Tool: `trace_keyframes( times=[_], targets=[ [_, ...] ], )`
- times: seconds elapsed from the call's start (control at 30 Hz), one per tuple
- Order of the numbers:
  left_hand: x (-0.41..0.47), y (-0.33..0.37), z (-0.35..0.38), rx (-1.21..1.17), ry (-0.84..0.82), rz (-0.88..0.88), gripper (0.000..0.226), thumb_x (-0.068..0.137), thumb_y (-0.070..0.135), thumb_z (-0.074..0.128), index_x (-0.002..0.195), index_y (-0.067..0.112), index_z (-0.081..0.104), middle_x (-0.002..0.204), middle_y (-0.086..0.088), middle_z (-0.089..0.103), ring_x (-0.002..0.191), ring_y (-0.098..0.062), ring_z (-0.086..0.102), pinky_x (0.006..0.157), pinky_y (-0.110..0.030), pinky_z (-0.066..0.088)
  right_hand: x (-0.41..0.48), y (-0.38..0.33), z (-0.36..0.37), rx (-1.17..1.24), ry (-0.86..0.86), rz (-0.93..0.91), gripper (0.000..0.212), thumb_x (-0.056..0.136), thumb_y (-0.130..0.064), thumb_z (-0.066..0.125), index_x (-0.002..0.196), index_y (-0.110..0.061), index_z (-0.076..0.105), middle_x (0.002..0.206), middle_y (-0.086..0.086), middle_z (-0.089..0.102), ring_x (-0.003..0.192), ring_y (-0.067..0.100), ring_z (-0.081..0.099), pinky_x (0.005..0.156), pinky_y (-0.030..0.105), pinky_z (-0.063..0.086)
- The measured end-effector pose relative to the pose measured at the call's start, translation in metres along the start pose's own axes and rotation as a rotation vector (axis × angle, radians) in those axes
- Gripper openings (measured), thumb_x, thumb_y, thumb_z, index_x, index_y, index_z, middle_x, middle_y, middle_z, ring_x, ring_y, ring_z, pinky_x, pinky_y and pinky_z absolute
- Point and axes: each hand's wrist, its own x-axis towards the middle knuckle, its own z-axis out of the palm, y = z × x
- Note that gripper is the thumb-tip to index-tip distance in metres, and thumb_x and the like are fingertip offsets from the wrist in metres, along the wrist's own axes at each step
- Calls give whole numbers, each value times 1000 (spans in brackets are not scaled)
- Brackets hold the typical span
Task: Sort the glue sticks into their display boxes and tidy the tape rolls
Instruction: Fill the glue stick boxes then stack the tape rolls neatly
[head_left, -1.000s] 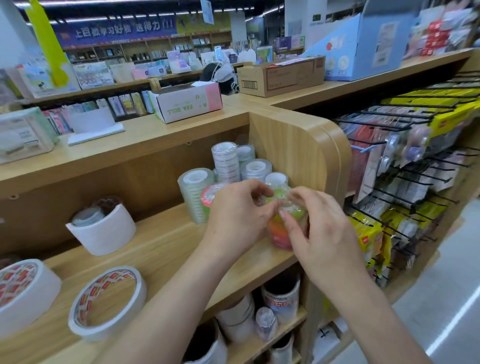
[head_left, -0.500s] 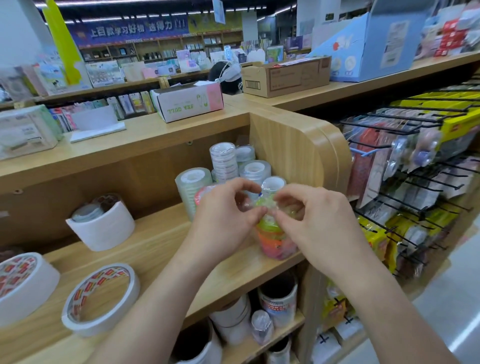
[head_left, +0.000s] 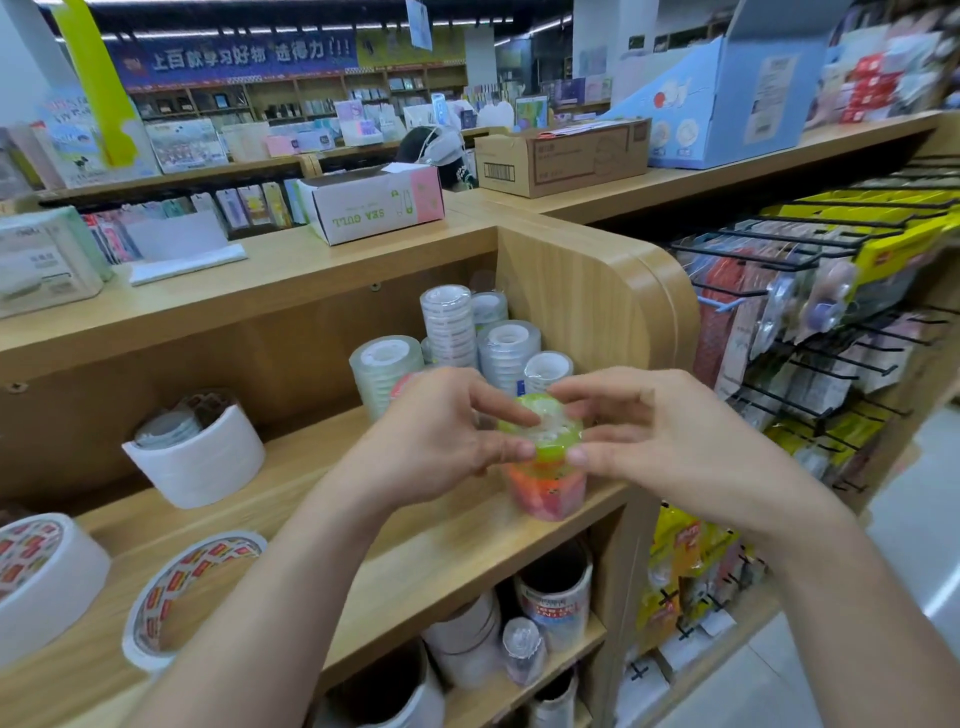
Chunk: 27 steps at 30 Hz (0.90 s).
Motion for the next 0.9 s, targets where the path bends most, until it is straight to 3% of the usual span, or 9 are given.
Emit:
trace_keyframes(
  times=[0.1,0.13,0.23,0.37,0.47,0.6,0.73,0.83,0.9],
  targets=[
    [4,2,-4,-3,-52,8,7,82,24,74,87,21,78,71,0,61,47,-12,57,51,-26,42,-10,7,11,137,176,-54,42,76,12,71,108,-15,70,107,-3,62,96,3,65,81,17,54],
    [5,3,-3,35,-52,11,6,84,25,73,82,22,77,71,-3,63,45,-9,56,52,-26,41,-10,9,16,129,268,-58,37,76,11,72,101,-15,73,105,-3,63,92,3,66,79,16,54],
    [6,11,1,268,1,50,6,86,29,71,81,29,75,68,9,63,49,5,53,60,-24,43,-8,13,24,-18,429,-59,21,75,0,77,84,-20,77,94,-11,68,85,1,66,75,13,52],
    [7,21,3,506,15,130,13,90,31,64,97,27,74,90,10,68,84,-7,57,76,-27,46,-6,15,24,-86,445,-64,18,77,-6,78,78,-25,77,86,-14,71,81,1,66,74,18,52],
    [9,24,4,614,-24,178,13,92,30,61,98,26,71,94,8,62,92,-14,57,80,-34,47,-4,10,21,-90,376,-39,19,79,-5,75,75,-24,75,89,-14,69,83,2,65,76,19,52],
    [9,21,4,429,26,157,8,85,28,70,93,27,71,85,10,59,79,-5,56,75,-29,48,1,0,18,-232,304,23,12,83,-13,72,76,-22,75,91,-15,67,84,0,64,84,28,54],
    [2,13,3,69,77,74,36,77,16,78,107,30,62,74,6,66,64,-5,62,63,-27,50,5,-10,18,-343,278,50,14,83,-19,68,75,-28,73,86,-12,67,81,-1,60,76,21,49],
    [-1,10,0,-40,88,49,36,79,10,76,100,29,54,77,7,71,74,-9,67,74,-36,53,9,-8,15,-302,276,81,10,79,-19,70,78,-28,70,75,-9,67,71,2,61,69,21,48],
    [-1,9,0,85,165,72,26,79,17,76,88,29,55,75,12,71,78,-5,67,79,-39,53,10,-7,14,-280,268,59,14,78,-16,71,85,-28,69,78,-10,65,70,3,61,70,22,51]
  ],
)
